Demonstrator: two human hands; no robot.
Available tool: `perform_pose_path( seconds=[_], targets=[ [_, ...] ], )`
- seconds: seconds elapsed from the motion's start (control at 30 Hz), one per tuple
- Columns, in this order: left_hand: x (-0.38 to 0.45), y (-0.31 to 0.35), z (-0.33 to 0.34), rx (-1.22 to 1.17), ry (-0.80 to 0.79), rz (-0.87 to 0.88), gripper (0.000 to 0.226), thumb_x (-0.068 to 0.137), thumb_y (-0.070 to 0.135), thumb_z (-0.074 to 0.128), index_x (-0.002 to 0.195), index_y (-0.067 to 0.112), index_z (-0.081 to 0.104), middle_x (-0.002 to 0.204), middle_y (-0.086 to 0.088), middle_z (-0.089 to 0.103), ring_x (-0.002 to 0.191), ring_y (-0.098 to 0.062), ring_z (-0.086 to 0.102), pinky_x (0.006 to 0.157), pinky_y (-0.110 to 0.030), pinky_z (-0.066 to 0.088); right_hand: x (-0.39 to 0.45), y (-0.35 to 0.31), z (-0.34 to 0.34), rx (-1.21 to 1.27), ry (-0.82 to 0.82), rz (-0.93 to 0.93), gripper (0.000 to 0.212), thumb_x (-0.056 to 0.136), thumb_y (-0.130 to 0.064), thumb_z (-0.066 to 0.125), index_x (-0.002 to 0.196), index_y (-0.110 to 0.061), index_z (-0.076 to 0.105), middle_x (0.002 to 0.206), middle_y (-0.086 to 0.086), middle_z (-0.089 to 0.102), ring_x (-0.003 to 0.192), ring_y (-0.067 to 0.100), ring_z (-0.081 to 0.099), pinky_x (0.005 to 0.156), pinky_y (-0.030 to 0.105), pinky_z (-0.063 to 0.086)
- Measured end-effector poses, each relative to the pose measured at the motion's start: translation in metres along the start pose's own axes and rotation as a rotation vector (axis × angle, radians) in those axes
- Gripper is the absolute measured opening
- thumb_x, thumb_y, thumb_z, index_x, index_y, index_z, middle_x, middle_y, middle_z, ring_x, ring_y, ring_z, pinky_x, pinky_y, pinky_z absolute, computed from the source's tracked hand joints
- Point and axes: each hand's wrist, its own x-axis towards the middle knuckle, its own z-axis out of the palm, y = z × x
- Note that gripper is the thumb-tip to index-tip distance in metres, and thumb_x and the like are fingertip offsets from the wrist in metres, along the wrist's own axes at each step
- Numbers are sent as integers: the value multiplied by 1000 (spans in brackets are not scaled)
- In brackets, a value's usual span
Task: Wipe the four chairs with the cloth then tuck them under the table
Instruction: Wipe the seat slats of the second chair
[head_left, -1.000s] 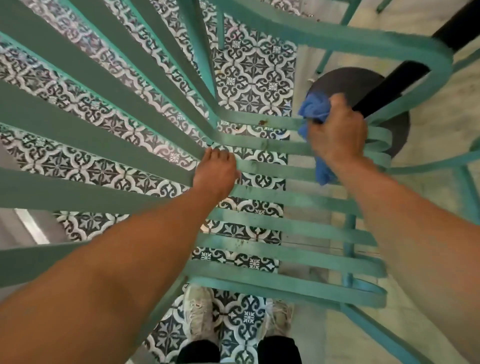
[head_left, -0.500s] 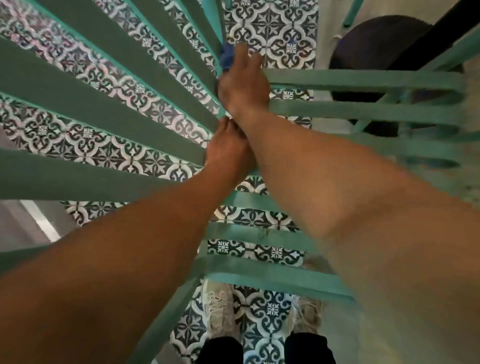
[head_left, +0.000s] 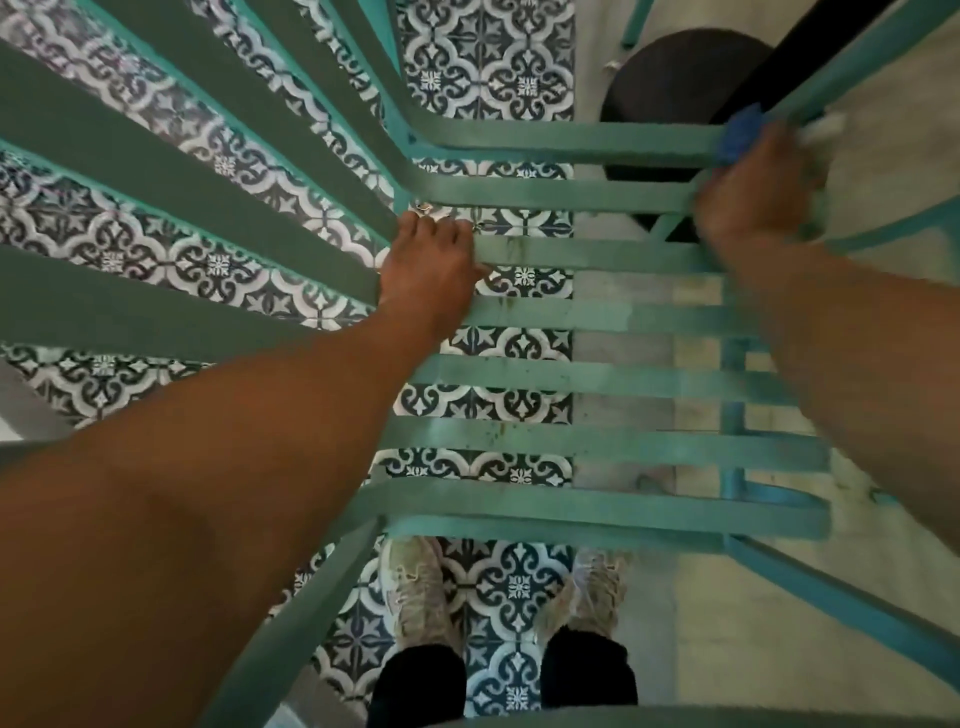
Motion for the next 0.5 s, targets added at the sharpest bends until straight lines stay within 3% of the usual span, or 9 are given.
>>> perform_pose_path(
  seconds=[0.07, 0.1, 0.17, 0.2, 0.27, 0.33, 0.43, 0.5],
  targets=[
    [-2, 1, 1, 3, -14, -8, 54, 102, 42, 39, 135, 1, 45, 132, -21, 54, 127, -37, 45, 117, -44, 20, -54, -71, 32, 158, -129, -131, 33, 100, -34, 36, 125, -17, 49, 108, 8, 59, 93, 25, 60, 80, 36, 50],
    [-3, 0, 1, 28, -29, -6, 48, 102, 36, 41, 134, 1, 47, 132, -20, 55, 126, -35, 46, 115, -39, 25, -82, -106, 48, 191, -212, -274, 26, 102, -33, 33, 118, -24, 51, 94, -2, 58, 79, 19, 57, 66, 30, 46],
    [-4, 0, -1, -13, -51, -45, 40, 102, 20, 42, 138, 3, 46, 138, -18, 52, 129, -32, 44, 110, -27, 31, -118, -157, 64, 177, -380, -501, 22, 100, -32, 39, 118, -31, 51, 86, -7, 57, 76, 18, 56, 60, 24, 36],
    [-3, -1, -1, -5, -40, -29, 41, 102, 19, 43, 139, 3, 45, 140, -19, 50, 131, -32, 42, 112, -29, 29, -121, -164, 62, 157, -414, -560, 31, 96, -31, 45, 126, -29, 48, 94, -2, 62, 84, 23, 59, 65, 25, 37],
    [-3, -3, 1, -16, -28, -4, 43, 102, 29, 44, 134, 2, 50, 132, -23, 54, 127, -36, 45, 115, -42, 22, -112, -138, 53, 101, -387, -595, 51, 92, -29, 51, 141, -23, 38, 113, 11, 62, 97, 29, 59, 71, 31, 39],
    [-1, -1, 0, -41, 8, 15, 52, 102, 41, 41, 130, -2, 49, 126, -25, 56, 122, -39, 48, 113, -46, 22, -100, -68, 37, 0, -265, -561, 51, 92, -28, 51, 141, -19, 40, 119, 17, 56, 99, 34, 60, 73, 38, 45],
    [-3, -2, 0, -36, 44, 18, 60, 101, 47, 39, 132, -4, 45, 127, -26, 56, 122, -40, 47, 113, -47, 21, -93, 47, 2, -42, -38, -376, 51, 89, -29, 49, 139, -15, 47, 115, 26, 56, 90, 45, 60, 71, 47, 48],
    [-3, -1, 0, -9, 64, 34, 60, 100, 47, 38, 131, -3, 46, 127, -26, 56, 122, -41, 47, 114, -49, 21, -78, 92, -21, -83, 5, -153, 61, 85, -34, 43, 142, -12, 41, 119, 30, 54, 97, 50, 57, 77, 53, 46]
  ],
)
